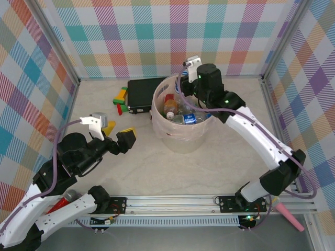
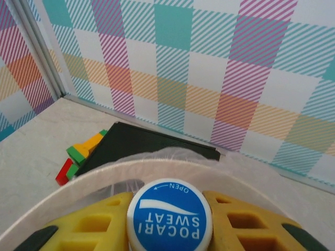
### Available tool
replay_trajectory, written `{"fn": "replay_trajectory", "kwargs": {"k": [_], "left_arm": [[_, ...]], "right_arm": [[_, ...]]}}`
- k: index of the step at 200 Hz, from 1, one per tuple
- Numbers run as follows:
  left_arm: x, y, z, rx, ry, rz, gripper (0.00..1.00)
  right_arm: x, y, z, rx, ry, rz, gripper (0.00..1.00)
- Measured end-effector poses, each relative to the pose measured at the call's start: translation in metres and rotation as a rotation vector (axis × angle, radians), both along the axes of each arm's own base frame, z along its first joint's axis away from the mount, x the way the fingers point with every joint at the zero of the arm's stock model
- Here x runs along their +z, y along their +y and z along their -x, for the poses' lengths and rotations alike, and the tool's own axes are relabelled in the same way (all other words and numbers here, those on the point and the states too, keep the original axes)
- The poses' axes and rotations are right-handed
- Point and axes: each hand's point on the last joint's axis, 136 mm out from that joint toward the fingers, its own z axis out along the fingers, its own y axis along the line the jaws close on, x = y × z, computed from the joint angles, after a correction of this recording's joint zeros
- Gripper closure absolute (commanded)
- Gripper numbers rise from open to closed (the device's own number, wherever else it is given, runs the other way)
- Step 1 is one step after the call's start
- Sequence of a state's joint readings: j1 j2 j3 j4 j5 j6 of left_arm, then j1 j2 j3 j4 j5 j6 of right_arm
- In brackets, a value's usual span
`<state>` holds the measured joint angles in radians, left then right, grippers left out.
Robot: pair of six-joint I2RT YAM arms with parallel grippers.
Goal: Put the plastic bottles in the bin
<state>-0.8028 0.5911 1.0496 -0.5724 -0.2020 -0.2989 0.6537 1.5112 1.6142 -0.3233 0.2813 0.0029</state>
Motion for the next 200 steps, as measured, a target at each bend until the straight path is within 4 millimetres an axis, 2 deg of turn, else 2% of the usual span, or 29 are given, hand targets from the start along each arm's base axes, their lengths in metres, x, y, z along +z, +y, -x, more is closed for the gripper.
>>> {"fn": "replay_trajectory", "kwargs": {"k": [20,49,92,126,140,176,200], "left_arm": [[0.000,0.001,0.001,0.000,-0.001,0.002,0.00],[-0.004,0.000,0.000,0.001,0.004,-0.004,0.00],[-0.005,0.000,0.000,0.001,0.006,-0.006,0.00],[-0.005,0.000,0.000,0.000,0.006,-0.006,0.00],[-0.007,-0.001,-0.001,-0.001,0.009,-0.008,0.00],[-0.013,-0.002,-0.002,-0.001,0.021,-0.016,0.00],[-0.013,-0.002,-0.002,0.000,0.020,-0.016,0.00]], "right_arm": [[-0.002,0.004,-0.010,-0.003,-0.018,-0.004,0.67],[-0.004,0.007,-0.014,0.001,-0.024,-0.017,0.68],[-0.003,0.006,-0.015,-0.004,-0.033,-0.016,0.70],[0.001,-0.002,-0.011,-0.021,-0.042,0.027,0.73],[0.005,-0.012,-0.012,-0.045,-0.040,0.048,0.72],[0.009,-0.056,-0.014,-0.144,-0.031,0.082,0.71],[0.000,-0.068,-0.010,-0.163,-0.009,0.078,0.71]]}}
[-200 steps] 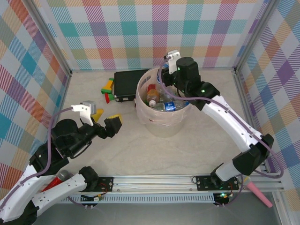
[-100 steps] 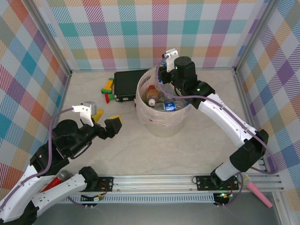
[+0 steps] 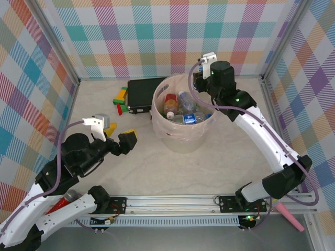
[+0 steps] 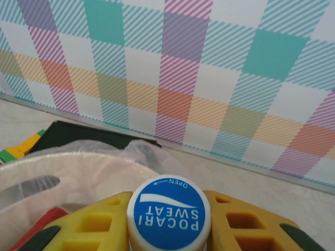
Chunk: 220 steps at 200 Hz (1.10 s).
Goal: Put the plastic bottles in the bin
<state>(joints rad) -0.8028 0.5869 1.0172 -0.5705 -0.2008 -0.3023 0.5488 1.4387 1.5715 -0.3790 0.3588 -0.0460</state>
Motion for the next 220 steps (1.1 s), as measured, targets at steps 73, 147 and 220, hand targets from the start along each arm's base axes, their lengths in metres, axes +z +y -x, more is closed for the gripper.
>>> {"fn": "replay_trajectory", "kwargs": {"k": [73,147,220], "left_arm": [[0.000,0.000,0.000,0.000,0.000,0.000,0.00],[-0.001,0.000,0.000,0.002,0.003,0.002,0.00],[-0.003,0.000,-0.001,0.003,0.008,-0.001,0.00]], "right_arm": [[-0.044,-0.004,-0.001,-0.024,0.092,0.003,0.68],[-0.062,-0.002,0.004,-0.018,0.158,-0.023,0.50],[-0.064,-0.004,0.019,-0.004,0.214,-0.018,0.28]]}}
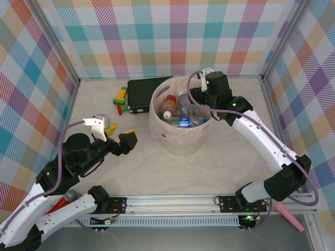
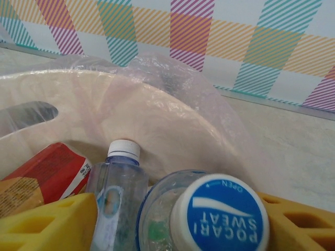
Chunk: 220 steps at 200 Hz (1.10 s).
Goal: Put the plastic bottles in the bin
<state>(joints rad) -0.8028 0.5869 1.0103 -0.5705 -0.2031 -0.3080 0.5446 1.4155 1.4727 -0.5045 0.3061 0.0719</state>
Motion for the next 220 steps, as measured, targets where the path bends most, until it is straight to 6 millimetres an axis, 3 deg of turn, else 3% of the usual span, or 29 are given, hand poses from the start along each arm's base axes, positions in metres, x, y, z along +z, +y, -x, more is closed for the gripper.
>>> {"fn": "replay_trajectory", "kwargs": {"k": [19,53,79,98,115,146,173,202,220], "left_arm": [[0.000,0.000,0.000,0.001,0.002,0.002,0.00],[0.000,0.000,0.000,0.002,0.003,0.005,0.00],[0.000,0.000,0.000,0.001,0.004,0.005,0.00],[0.000,0.000,0.000,0.002,0.003,0.005,0.01],[0.000,0.000,0.000,0.002,0.003,0.006,0.00],[-0.001,0.001,0.001,0.003,0.004,0.009,0.00],[-0.004,0.001,0.000,0.004,0.008,0.005,0.00],[-0.007,0.001,-0.004,0.023,0.019,-0.003,0.01],[-0.016,0.002,-0.011,0.057,0.037,-0.022,0.01]], "right_arm": [[0.012,-0.003,0.004,-0.001,-0.008,-0.003,0.29],[0.043,-0.010,0.006,-0.020,-0.070,-0.011,0.45],[0.059,-0.014,0.003,-0.033,-0.098,-0.008,0.70],[0.063,-0.018,-0.002,-0.053,-0.099,-0.014,0.76],[0.055,-0.020,-0.005,-0.064,-0.076,-0.012,0.82],[0.020,-0.020,-0.004,-0.061,0.001,0.001,0.83],[0.019,-0.019,-0.003,-0.062,-0.005,-0.020,0.81],[0.020,-0.019,0.000,-0.054,-0.004,-0.026,0.69],[0.022,-0.018,0.002,-0.048,0.005,-0.034,0.55]]}}
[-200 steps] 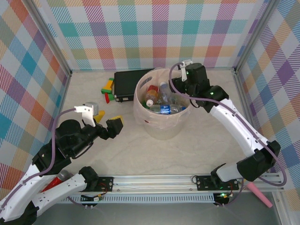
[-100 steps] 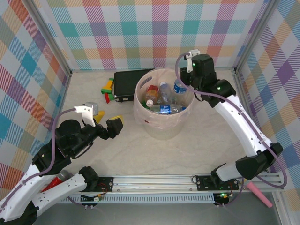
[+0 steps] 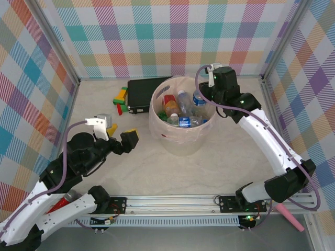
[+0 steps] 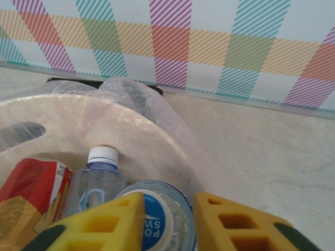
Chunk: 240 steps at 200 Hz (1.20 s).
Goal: Put the plastic bottles in the bin
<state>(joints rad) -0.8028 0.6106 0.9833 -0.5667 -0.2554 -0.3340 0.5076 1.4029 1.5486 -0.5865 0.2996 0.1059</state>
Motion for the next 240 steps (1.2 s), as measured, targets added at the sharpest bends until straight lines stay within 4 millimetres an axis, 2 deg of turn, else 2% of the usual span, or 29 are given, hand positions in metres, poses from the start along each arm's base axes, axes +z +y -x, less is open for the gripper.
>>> {"fn": "replay_trajectory", "kwargs": {"k": [18,32,50,57,63,70,107,136,156,207,240], "left_arm": [[-0.014,-0.001,-0.010,0.042,0.033,-0.033,0.01],[-0.027,-0.004,-0.020,0.067,0.066,-0.072,0.00],[-0.045,-0.008,-0.033,0.094,0.108,-0.115,0.01],[-0.052,-0.008,-0.040,0.110,0.127,-0.126,0.01],[-0.059,-0.008,-0.045,0.124,0.148,-0.133,0.01],[-0.067,-0.006,-0.053,0.148,0.174,-0.136,0.00],[-0.110,0.022,-0.087,0.312,0.324,-0.078,0.03],[-0.137,0.041,-0.109,0.428,0.438,0.035,0.04],[-0.157,0.039,-0.124,0.464,0.514,0.095,0.05],[-0.222,0.011,-0.157,0.499,0.700,0.202,0.08],[-0.242,-0.004,-0.181,0.497,0.715,0.286,0.04]], "right_arm": [[0.001,0.001,0.004,0.017,0.011,-0.001,0.41],[0.004,0.002,0.010,0.030,0.019,-0.021,0.35],[0.012,0.004,0.020,0.055,0.018,-0.052,0.23],[0.017,0.004,0.025,0.066,0.014,-0.068,0.15],[0.022,0.004,0.030,0.078,0.008,-0.085,0.12],[0.027,0.004,0.035,0.088,0.003,-0.103,0.00],[0.061,0.001,0.065,0.139,-0.054,-0.204,0.01],[0.068,-0.001,0.083,0.167,-0.062,-0.252,0.01],[0.064,0.000,0.089,0.178,-0.046,-0.274,0.01],[0.051,0.006,0.094,0.199,-0.002,-0.293,0.01],[0.049,0.009,0.096,0.213,0.006,-0.297,0.01]]}}
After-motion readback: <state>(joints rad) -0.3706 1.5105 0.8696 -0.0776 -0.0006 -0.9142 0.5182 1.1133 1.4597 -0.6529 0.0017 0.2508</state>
